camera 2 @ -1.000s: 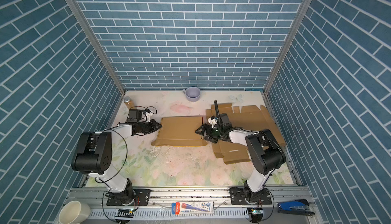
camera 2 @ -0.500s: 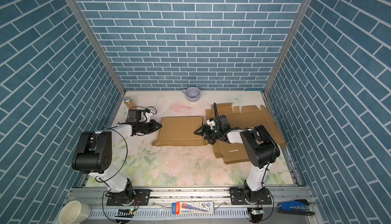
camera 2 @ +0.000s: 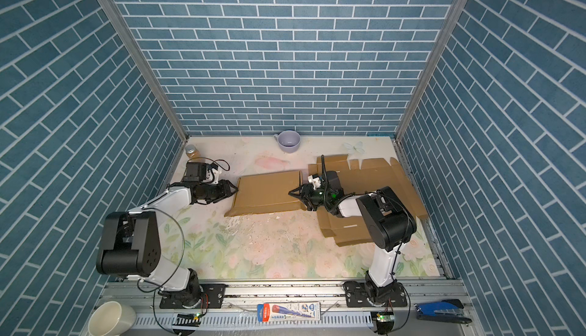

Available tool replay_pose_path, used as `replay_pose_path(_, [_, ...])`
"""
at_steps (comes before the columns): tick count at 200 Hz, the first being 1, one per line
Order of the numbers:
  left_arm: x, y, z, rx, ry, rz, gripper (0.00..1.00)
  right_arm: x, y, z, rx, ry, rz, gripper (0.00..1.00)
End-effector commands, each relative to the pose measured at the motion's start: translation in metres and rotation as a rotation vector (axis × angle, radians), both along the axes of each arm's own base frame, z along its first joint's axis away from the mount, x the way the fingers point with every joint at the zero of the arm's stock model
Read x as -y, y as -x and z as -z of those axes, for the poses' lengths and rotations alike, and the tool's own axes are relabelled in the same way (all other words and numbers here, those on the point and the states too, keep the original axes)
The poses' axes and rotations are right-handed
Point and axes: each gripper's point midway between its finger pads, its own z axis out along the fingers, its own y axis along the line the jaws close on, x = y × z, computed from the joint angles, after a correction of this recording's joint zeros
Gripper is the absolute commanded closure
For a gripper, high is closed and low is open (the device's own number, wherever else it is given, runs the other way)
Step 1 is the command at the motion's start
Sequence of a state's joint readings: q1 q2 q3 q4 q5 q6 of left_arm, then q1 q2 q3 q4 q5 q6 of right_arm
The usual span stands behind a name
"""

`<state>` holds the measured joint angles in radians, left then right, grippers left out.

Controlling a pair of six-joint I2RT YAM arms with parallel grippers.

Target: Fold the paper box

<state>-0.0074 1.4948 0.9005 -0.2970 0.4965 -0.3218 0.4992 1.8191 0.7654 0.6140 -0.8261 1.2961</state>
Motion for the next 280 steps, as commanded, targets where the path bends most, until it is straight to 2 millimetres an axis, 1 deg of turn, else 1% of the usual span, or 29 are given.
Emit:
replay_pose_path(1, [-0.002, 0.008, -0.048, 0.114, -0.118, 0.055, 0.4, 0.001, 0.002, -0.006, -0.116, -0.03, 0.062, 0.51])
replay_pose_path(10, [0.006, 0.012, -0.065, 0.179, -0.169, 0.1, 0.38, 0.002, 0.003, -0.007, -0.148, -0.036, 0.071, 0.53])
replay_pose_path(29, [0.038, 0.028, -0.093, 0.341, -0.284, 0.264, 0.34, 0.002, 0.008, -0.012, -0.202, -0.045, 0.074, 0.54])
replay_pose_path(49, [0.075, 0.054, -0.108, 0.507, -0.39, 0.476, 0.29, 0.005, 0.015, -0.014, -0.257, -0.052, 0.081, 0.56])
replay_pose_path(58, [0.092, 0.067, -0.11, 0.583, -0.426, 0.577, 0.27, 0.005, 0.017, -0.017, -0.279, -0.061, 0.082, 0.56])
replay_pose_path(74, [0.115, 0.086, -0.108, 0.68, -0.481, 0.724, 0.25, 0.006, 0.022, -0.022, -0.309, -0.07, 0.081, 0.57])
replay_pose_path(82, [0.123, 0.092, -0.106, 0.711, -0.509, 0.775, 0.22, 0.007, 0.026, -0.025, -0.319, -0.067, 0.074, 0.58])
replay_pose_path(105, [0.142, 0.101, -0.098, 0.726, -0.549, 0.907, 0.2, 0.009, 0.034, -0.031, -0.341, -0.061, 0.061, 0.58])
replay_pose_path(125, [0.15, 0.103, -0.084, 0.702, -0.583, 0.989, 0.2, 0.01, 0.039, -0.034, -0.352, -0.057, 0.052, 0.58])
replay_pose_path(147, [0.156, 0.107, -0.07, 0.675, -0.615, 1.065, 0.2, 0.011, 0.039, -0.04, -0.358, -0.064, 0.053, 0.58])
replay_pose_path(169, [0.156, 0.112, -0.061, 0.657, -0.65, 1.108, 0.19, 0.011, 0.039, -0.046, -0.37, -0.076, 0.059, 0.58])
replay_pose_path(210, [0.152, 0.11, -0.058, 0.736, -0.771, 1.106, 0.22, 0.011, 0.039, -0.051, -0.44, -0.131, 0.103, 0.63])
replay_pose_path(237, [0.147, 0.104, -0.058, 0.811, -0.891, 1.078, 0.22, 0.01, 0.04, -0.061, -0.46, -0.163, 0.098, 0.63])
replay_pose_path(264, [0.143, 0.103, -0.058, 0.86, -0.955, 1.076, 0.22, 0.009, 0.044, -0.071, -0.483, -0.186, 0.085, 0.64])
replay_pose_path(280, [0.139, 0.099, -0.059, 0.87, -1.009, 1.066, 0.22, 0.009, 0.047, -0.076, -0.49, -0.194, 0.068, 0.65])
